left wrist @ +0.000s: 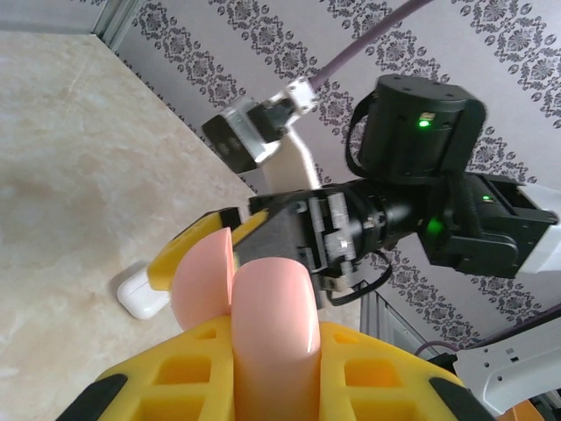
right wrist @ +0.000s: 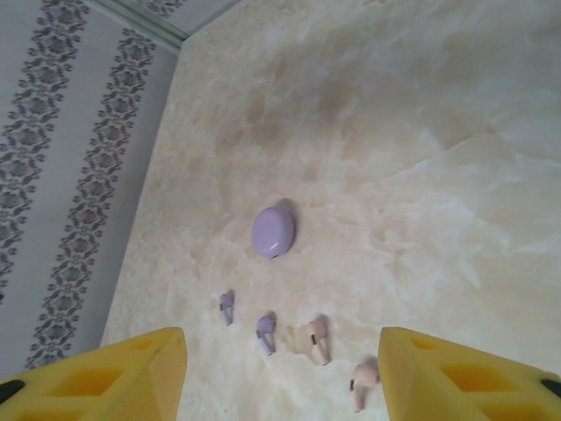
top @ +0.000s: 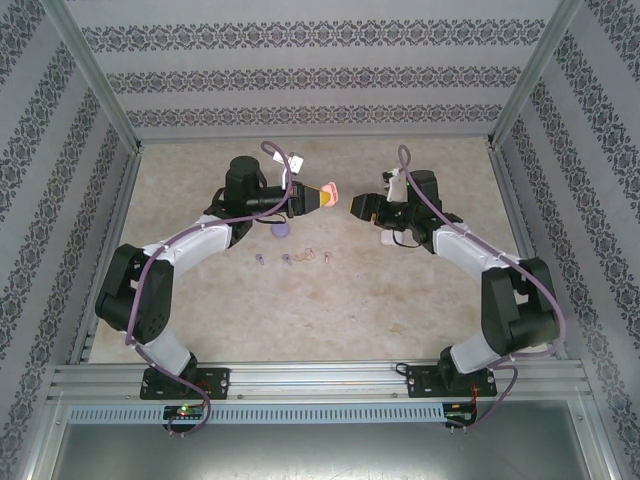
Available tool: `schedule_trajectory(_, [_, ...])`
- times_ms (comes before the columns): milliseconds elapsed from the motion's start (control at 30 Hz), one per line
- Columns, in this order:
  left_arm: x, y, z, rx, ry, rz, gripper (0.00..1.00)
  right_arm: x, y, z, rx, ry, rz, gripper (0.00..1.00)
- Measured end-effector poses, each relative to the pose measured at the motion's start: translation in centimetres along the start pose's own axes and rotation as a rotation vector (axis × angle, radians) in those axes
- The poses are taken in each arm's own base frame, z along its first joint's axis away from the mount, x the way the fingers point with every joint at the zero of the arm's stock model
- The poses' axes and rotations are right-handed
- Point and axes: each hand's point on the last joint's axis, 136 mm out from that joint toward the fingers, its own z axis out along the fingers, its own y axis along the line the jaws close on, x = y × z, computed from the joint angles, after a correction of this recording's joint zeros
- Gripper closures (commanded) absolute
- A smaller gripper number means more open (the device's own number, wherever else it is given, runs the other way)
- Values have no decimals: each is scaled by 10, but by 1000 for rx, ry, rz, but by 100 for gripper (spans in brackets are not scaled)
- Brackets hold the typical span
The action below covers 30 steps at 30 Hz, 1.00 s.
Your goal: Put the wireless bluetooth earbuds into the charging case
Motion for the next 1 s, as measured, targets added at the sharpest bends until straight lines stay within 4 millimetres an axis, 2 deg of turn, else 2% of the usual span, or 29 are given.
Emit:
schedule_trajectory(200, [1,-2,0,10,5,-4,100,-5,49,-23,-127,-27,-87,44])
schedule_trajectory(333, [-3,-4,0,19,-6,-4,100,-1,66,-23,-177,-12,-110,48])
schedule_trajectory(600, [-11,-10,0,40,-36,4,100,0,77,-14,-204,10,-116,51])
schedule_trajectory(1000, [-13,-11,0,46,-43,4,100,-7,75,-9,-193,-5,-97,55])
